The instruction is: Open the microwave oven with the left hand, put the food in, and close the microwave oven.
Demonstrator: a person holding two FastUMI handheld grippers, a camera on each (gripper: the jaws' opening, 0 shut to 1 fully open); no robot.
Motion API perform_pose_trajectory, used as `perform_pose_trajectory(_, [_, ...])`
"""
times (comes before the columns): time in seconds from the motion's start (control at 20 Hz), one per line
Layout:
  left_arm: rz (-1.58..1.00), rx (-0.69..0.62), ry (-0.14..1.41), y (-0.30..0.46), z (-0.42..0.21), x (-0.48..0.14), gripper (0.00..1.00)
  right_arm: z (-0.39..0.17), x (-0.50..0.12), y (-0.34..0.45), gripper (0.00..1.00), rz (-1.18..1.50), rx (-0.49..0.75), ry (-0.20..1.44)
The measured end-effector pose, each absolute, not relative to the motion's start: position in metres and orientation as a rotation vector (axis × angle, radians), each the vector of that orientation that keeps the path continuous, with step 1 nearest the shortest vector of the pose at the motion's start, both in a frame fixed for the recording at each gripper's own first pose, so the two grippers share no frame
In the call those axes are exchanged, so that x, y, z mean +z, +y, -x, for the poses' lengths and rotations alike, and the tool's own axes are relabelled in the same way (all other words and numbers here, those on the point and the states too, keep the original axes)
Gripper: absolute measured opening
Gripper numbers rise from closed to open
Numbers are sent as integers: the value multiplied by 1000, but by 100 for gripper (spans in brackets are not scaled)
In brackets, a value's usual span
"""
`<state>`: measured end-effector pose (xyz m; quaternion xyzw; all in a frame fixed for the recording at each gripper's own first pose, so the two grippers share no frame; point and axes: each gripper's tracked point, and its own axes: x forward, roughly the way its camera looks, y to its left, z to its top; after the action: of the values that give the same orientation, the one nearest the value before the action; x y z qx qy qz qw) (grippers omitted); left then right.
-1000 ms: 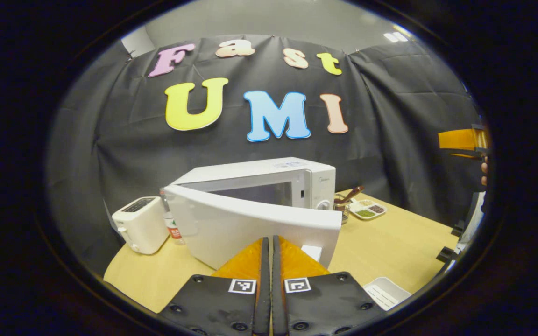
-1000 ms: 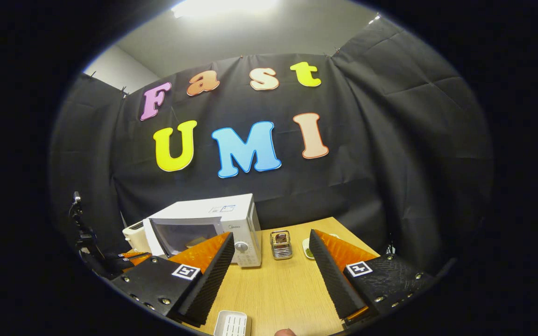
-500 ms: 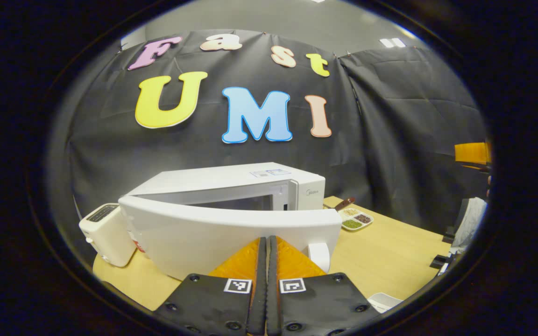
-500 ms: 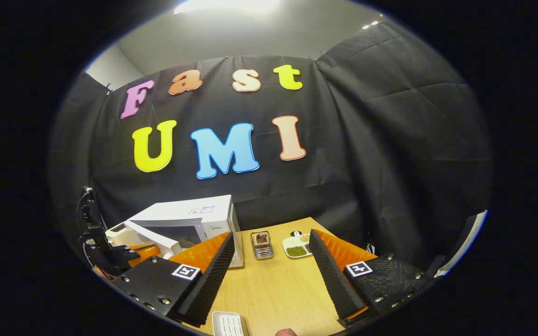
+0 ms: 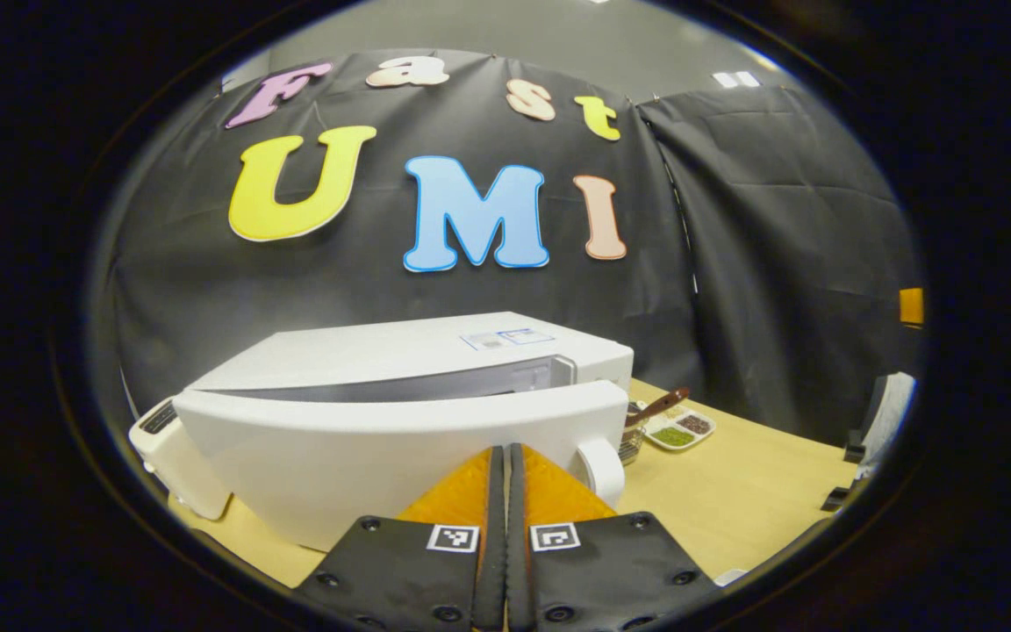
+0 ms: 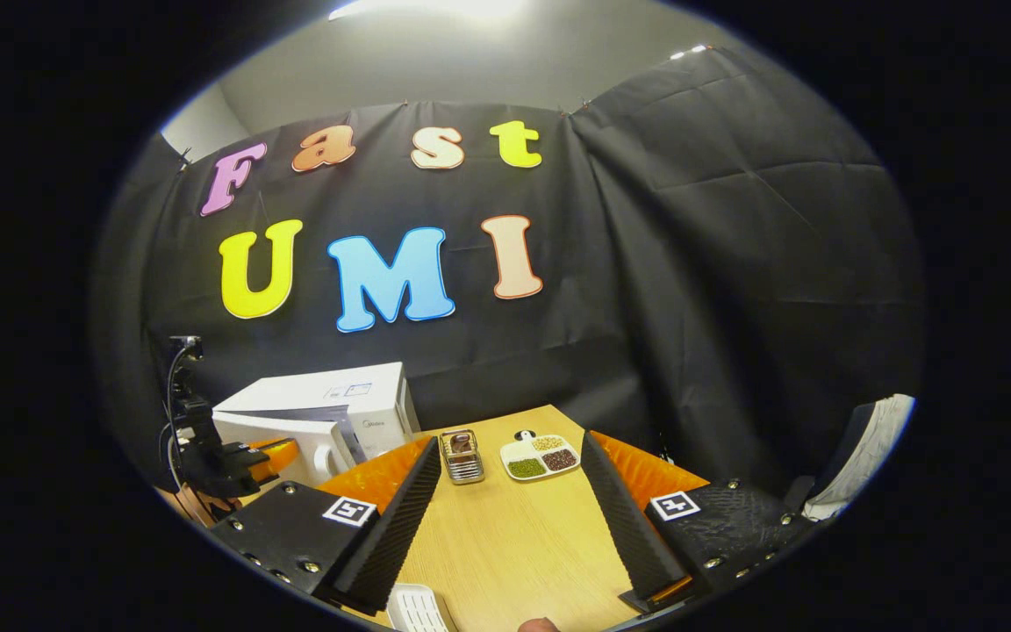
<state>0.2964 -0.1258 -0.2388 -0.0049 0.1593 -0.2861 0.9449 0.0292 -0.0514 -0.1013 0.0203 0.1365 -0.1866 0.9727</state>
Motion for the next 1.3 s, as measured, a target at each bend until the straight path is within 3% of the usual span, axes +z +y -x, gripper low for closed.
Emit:
perform_pose_trajectory(0.15, [10,-567,329,-127,-312,-242,7,-28,-101,-53,93,-35,-391,273])
perform_pose_trajectory(0.2, [19,-563,334,-129,-316,-242,7,-28,-103,-53,98,-35,-395,275])
perform_pose_trajectory(0.25, [25,-559,340,-130,-321,-242,7,-27,-104,-54,93,-37,-399,276])
perform_pose_trajectory(0.3, [24,-552,342,-131,-324,-243,7,-27,-105,-56,98,-42,-405,277])
perform_pose_trajectory(0.4, [16,-537,345,-132,-329,-243,7,-25,-106,-59,93,-52,-417,274])
perform_pose_trajectory(0.45, [4,-516,341,-128,-333,-244,8,-24,-107,-62,98,-57,-423,273])
perform_pose_trajectory(0.55, [36,-522,338,-134,-334,-241,7,-22,-110,-65,98,-68,-435,276])
perform_pose_trajectory(0.65, [34,-507,337,-135,-340,-244,7,-19,-111,-67,93,-81,-443,276])
perform_pose_trajectory(0.7, [28,-496,332,-135,-341,-244,7,-18,-113,-67,98,-85,-443,279])
perform_pose_trajectory(0.75, [0,-471,362,-133,-347,-248,7,-18,-115,-66,93,-87,-440,284])
perform_pose_trajectory(0.8, [54,-495,369,-146,-340,-254,7,-18,-115,-64,98,-87,-433,289])
perform_pose_trajectory(1.05, [18,-453,358,-141,-329,-228,7,-18,-111,-53,98,-80,-385,287])
perform_pose_trajectory(1.3, [41,-422,263,-117,-280,-165,7,-27,-94,-42,98,-66,-270,259])
